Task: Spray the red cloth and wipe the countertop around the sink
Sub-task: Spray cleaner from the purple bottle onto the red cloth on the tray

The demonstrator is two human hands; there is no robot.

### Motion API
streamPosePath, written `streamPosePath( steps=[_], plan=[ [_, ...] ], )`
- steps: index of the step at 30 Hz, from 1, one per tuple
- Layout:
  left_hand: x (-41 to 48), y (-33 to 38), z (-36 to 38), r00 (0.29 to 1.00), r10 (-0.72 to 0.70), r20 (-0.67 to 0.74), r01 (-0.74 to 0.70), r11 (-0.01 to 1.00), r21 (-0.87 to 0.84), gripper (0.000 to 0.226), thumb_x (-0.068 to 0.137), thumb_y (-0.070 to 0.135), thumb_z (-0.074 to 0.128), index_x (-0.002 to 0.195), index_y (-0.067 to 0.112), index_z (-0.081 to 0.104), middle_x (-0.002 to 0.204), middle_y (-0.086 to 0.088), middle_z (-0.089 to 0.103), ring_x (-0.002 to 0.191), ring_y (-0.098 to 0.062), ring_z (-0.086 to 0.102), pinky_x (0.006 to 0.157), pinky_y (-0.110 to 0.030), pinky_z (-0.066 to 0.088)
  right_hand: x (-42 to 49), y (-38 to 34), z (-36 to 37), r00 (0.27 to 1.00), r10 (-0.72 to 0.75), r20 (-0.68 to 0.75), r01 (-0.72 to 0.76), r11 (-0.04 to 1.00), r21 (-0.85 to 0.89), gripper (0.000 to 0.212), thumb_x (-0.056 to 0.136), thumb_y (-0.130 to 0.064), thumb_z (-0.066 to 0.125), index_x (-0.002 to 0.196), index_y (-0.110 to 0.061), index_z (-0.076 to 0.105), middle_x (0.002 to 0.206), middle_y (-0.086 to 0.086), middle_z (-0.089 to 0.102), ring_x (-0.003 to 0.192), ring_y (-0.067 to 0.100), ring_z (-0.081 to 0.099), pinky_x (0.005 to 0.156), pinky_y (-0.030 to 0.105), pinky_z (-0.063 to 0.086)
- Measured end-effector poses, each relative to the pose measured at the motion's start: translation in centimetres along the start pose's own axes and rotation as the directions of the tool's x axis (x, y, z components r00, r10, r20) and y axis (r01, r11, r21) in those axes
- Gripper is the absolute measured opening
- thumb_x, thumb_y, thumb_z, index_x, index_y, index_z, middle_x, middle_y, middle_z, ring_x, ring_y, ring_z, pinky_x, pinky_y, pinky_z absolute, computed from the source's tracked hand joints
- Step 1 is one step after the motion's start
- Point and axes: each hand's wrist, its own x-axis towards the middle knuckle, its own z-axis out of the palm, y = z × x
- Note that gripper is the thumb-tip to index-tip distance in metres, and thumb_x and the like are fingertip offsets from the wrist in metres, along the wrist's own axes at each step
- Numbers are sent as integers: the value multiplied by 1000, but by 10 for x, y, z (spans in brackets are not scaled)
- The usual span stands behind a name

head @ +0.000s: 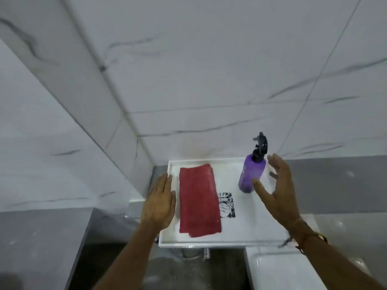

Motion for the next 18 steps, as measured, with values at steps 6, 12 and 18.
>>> streamPosePath(
  steps=[6, 12, 18],
  plan=[
    [8, -21, 28, 998, -10, 59, 11, 1000, -14, 59, 98, 37, 15, 149, 11, 1, 161, -6, 1, 147, -17, -3, 118, -29, -2, 32, 15, 24, 995, 70, -72, -58, 986, 154, 80, 73, -24, 78, 138, -6, 34, 137, 12, 49, 119, 24, 54, 102, 34, 47],
    [9, -26, 35, 999, 12, 30, -11, 999, -34, 62, 95, 35, 17, 148, 10, -1, 160, -5, -4, 147, -16, -7, 122, -34, 2, 59, 12, 37, 991, -43, -128, 63, 985, 159, 57, 78, -10, 67, 131, -4, 44, 133, 6, 52, 121, 4, 52, 106, 15, 35],
    [9, -25, 34, 1000, 21, 20, -21, 1000, -23, 61, 95, 33, 18, 148, 8, 1, 161, -8, 0, 147, -17, -5, 121, -31, 0, 69, 10, 46, 973, -90, -211, 118, 985, 124, 52, 79, 2, 60, 129, 7, 46, 131, 11, 52, 122, 11, 50, 107, 17, 34]
  ],
)
